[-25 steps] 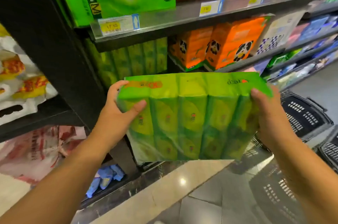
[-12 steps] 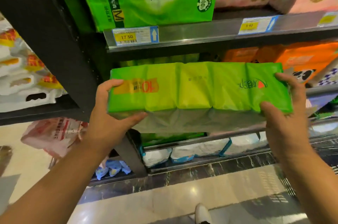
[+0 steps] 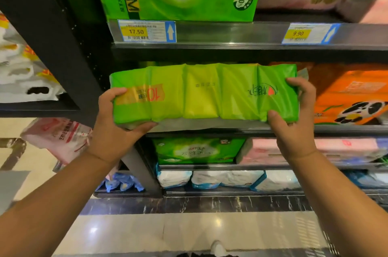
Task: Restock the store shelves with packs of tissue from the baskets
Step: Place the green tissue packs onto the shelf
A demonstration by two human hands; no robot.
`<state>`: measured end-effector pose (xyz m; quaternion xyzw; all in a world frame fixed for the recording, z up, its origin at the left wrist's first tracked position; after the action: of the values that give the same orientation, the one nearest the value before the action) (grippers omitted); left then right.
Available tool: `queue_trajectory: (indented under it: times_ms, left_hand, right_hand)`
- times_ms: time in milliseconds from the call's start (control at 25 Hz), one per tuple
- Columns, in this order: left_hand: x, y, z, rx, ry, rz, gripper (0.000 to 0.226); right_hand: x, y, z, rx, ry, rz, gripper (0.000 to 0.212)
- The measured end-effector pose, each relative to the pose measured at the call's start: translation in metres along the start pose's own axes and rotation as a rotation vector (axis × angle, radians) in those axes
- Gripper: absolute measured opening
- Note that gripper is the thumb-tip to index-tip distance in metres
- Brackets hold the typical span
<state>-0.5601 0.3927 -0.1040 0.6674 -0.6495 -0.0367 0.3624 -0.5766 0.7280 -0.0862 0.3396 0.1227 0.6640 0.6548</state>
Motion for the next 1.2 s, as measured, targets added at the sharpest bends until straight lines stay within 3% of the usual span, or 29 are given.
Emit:
queue_trajectory:
  times_ms: [360,640,720,800,880,1200]
  left_hand:
    - [-0.002,0.018,0.024,-0.08,0.16,-0.08,0.076]
    - [-0.009,0.03,0.051,0.103,0.163,-0.085,0.075]
    - [-0.013,0.039,0.057,0.179,0.181,-0.107,0.082]
    - [-0.023,0.044,0.06,0.277,0.218,-0.144,0.09]
    - [-0.035,0.045,0.064,0.344,0.219,-0.167,0.096]
    - [-0.055,0.062,0.09,0.46,0.304,-0.173,0.119]
  right_hand:
    - [-0.004,0.013,-0.03,0.075,-0.031,-0.013,0.062]
    - [-0.02,0.026,-0.072,-0.084,-0.024,-0.007,0.062]
    - [-0.019,0.034,-0.082,-0.177,-0.043,-0.023,0.078]
    - [-0.023,0.038,-0.092,-0.361,-0.104,-0.02,0.11]
    - [-0.032,0.039,-0.099,-0.475,-0.16,-0.016,0.124]
    - [-0.048,0.048,-0.137,-0.537,-0.383,-0.019,0.118]
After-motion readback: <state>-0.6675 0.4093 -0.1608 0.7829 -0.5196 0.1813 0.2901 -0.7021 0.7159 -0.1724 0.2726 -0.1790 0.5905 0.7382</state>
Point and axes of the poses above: each hand's wrist, its own y-axis towards the middle knuckle, its own x-axis out of the back of the hand, z = x × y, the point moved 4 cm from there along y, towards the middle knuckle, and after that the axes turned 8 degrees about z, right-handed, at the moved point
